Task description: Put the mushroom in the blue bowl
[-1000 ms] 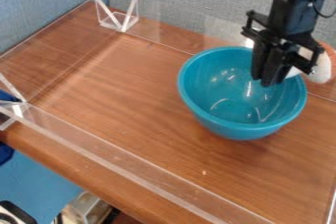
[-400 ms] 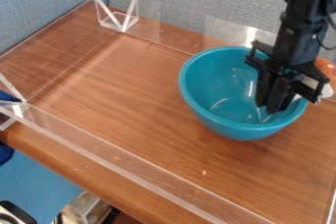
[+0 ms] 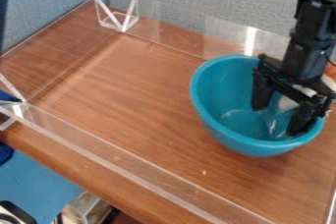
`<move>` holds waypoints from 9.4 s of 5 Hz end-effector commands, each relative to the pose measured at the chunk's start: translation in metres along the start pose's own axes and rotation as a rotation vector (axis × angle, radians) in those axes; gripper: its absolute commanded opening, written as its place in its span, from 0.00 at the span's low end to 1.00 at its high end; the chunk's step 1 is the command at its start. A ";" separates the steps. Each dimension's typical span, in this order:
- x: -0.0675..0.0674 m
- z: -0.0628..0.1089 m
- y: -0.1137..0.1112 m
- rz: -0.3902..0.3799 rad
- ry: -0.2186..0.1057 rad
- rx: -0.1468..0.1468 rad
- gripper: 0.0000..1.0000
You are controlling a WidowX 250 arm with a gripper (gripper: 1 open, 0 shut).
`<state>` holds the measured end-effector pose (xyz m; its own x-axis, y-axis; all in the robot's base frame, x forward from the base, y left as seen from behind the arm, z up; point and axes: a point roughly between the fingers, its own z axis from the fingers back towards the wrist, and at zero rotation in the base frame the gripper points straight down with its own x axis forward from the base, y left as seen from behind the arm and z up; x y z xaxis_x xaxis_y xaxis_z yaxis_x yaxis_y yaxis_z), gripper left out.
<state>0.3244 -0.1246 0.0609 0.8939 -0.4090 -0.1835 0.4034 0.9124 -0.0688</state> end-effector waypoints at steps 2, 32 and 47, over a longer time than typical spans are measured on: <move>0.020 0.019 0.005 -0.091 -0.055 0.023 1.00; -0.031 0.012 0.030 0.224 -0.078 -0.054 1.00; -0.078 0.109 -0.014 0.174 -0.261 0.018 1.00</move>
<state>0.2709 -0.1114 0.1633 0.9695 -0.2449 -0.0012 0.2448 0.9690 -0.0349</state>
